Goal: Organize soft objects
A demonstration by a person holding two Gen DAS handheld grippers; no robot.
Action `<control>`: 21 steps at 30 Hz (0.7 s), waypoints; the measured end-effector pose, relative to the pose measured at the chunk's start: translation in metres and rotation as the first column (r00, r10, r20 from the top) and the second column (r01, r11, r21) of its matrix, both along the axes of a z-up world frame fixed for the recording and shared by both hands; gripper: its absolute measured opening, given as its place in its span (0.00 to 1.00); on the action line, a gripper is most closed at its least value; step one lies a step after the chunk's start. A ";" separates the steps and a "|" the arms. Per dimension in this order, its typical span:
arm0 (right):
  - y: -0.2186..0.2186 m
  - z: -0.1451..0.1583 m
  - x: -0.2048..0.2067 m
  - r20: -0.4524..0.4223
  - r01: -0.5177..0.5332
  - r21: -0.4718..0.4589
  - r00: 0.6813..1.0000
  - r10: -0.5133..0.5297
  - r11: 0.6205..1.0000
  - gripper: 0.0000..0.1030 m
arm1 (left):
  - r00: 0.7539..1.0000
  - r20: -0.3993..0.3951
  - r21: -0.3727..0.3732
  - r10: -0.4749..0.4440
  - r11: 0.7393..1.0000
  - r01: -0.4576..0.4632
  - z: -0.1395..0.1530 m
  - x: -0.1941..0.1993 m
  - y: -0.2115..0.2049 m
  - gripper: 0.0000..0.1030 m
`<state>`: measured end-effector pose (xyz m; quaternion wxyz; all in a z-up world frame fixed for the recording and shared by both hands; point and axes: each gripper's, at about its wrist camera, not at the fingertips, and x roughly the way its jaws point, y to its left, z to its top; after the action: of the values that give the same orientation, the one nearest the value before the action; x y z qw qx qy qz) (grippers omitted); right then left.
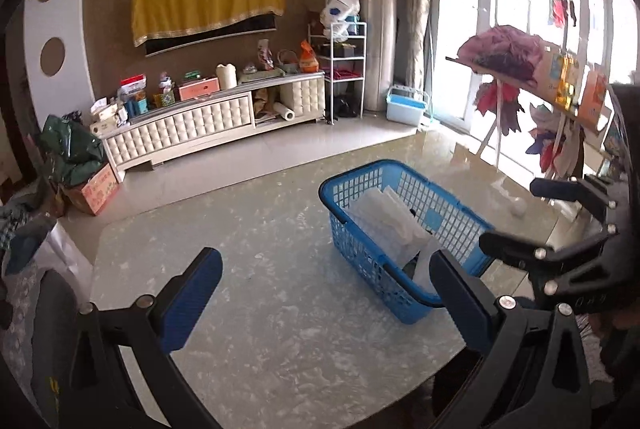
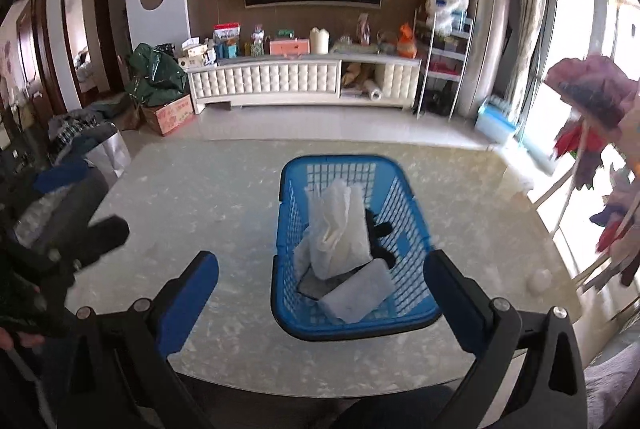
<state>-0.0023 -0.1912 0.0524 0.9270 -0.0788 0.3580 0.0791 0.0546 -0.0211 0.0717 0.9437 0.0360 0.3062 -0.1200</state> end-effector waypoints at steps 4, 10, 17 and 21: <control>-0.001 0.003 -0.007 0.027 -0.018 0.029 0.999 0.018 0.999 1.00 | 1.000 0.011 -0.028 0.006 1.000 -0.005 0.010 -0.013 -0.001 1.00; -0.002 0.002 -0.011 0.043 -0.021 0.041 0.999 0.020 0.999 1.00 | 1.000 0.022 -0.026 0.001 1.000 0.000 0.012 -0.025 -0.007 1.00; -0.004 0.003 -0.017 0.048 -0.018 0.048 0.999 0.016 0.999 1.00 | 1.000 0.010 -0.020 0.007 1.000 -0.007 0.008 -0.028 -0.011 1.00; -0.004 0.002 -0.018 0.047 -0.019 0.052 0.999 0.017 0.998 1.00 | 1.000 0.013 -0.020 0.013 1.000 -0.013 0.009 -0.030 -0.009 1.00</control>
<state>-0.0208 -0.1949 0.0539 0.9361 -0.0595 0.3336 0.0948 0.0247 -0.0302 0.0804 0.9468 0.0252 0.2989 -0.1166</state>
